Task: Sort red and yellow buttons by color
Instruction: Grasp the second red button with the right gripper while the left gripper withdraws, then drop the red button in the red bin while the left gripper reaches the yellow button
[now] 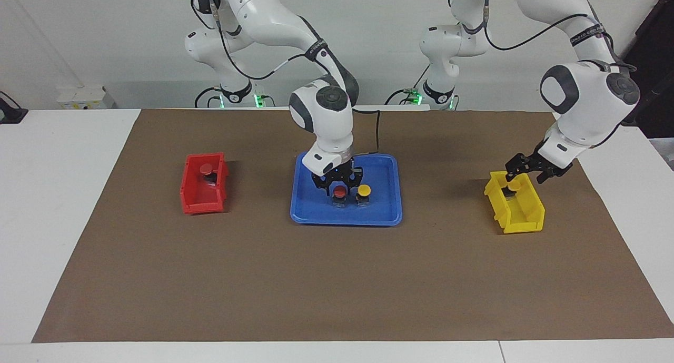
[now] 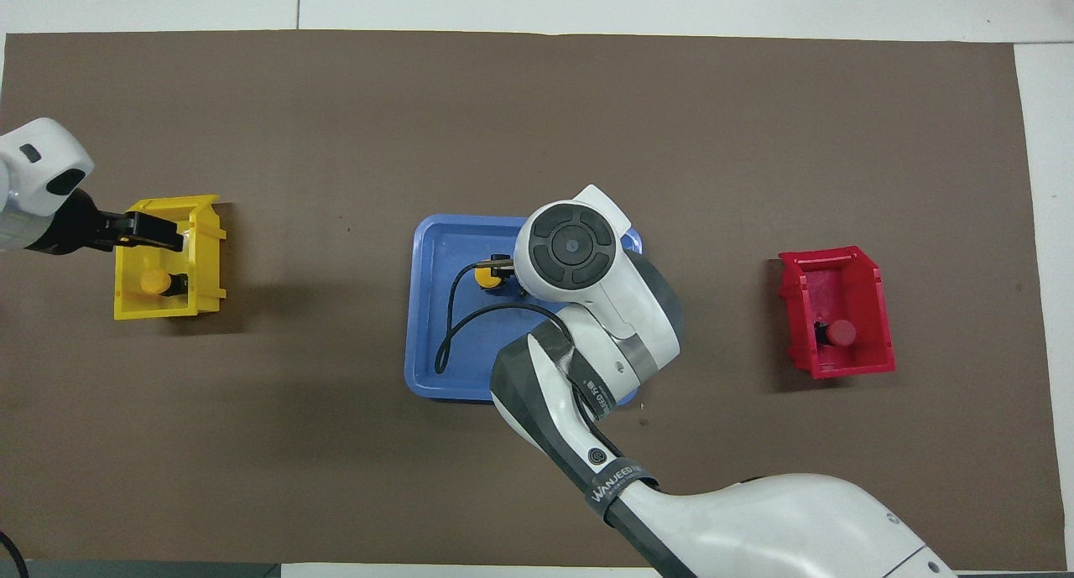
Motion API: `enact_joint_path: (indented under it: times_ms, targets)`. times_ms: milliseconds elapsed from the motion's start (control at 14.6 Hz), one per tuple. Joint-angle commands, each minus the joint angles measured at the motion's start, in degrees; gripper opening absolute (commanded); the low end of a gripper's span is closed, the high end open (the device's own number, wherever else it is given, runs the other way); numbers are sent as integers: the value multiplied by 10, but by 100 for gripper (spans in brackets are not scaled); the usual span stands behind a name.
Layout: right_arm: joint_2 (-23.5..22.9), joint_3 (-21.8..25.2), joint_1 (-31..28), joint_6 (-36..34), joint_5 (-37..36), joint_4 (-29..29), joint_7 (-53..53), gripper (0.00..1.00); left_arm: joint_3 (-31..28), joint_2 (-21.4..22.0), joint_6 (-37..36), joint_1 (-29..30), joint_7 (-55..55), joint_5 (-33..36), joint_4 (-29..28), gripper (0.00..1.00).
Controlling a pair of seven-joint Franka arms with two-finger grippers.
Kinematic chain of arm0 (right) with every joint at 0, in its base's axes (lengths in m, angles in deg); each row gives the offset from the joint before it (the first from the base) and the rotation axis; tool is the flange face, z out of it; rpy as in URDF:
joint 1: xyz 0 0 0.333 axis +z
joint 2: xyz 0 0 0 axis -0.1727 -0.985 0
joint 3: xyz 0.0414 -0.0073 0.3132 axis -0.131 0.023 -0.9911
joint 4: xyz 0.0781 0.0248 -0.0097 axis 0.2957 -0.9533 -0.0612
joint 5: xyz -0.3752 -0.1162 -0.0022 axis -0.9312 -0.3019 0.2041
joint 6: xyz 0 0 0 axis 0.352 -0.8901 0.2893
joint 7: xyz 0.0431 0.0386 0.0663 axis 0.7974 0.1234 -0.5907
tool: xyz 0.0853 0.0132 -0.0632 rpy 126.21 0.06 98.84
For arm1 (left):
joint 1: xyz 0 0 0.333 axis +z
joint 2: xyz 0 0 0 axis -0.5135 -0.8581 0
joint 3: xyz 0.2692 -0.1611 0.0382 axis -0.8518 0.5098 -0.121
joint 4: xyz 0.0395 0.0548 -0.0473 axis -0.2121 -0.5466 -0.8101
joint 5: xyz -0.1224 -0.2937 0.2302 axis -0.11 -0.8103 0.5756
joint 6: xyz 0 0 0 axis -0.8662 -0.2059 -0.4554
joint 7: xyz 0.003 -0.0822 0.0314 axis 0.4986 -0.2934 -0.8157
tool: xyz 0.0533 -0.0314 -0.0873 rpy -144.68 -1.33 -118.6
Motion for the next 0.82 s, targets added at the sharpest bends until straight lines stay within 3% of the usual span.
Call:
enact_joint_path:
  times_ms: [0, 137, 343, 480, 618, 755]
  targets:
    - [15, -1, 0, 6, 2, -14, 1, 34, -4, -35, -23, -107, -138, 25, 59, 100]
    - [14, -1, -9, -27, 2, 15, -3, 25, -3, -35, -17, -149, -188, 25, 60, 100]
    - [40, 0, -80, -168, 2, 94, -75, 24, -1, -37, 12, -191, -244, 21, 63, 100]
    - [91, 0, -141, -220, 3, 78, -158, 24, -1, -61, 35, -236, -306, 20, 77, 100]
    - [145, 1, -198, -261, 3, 22, -236, 24, -4, -118, 44, -292, -392, 22, 115, 100]
    - [180, 2, -256, -251, 3, -37, -318, 24, -2, -144, 55, -307, -408, 21, 128, 100]
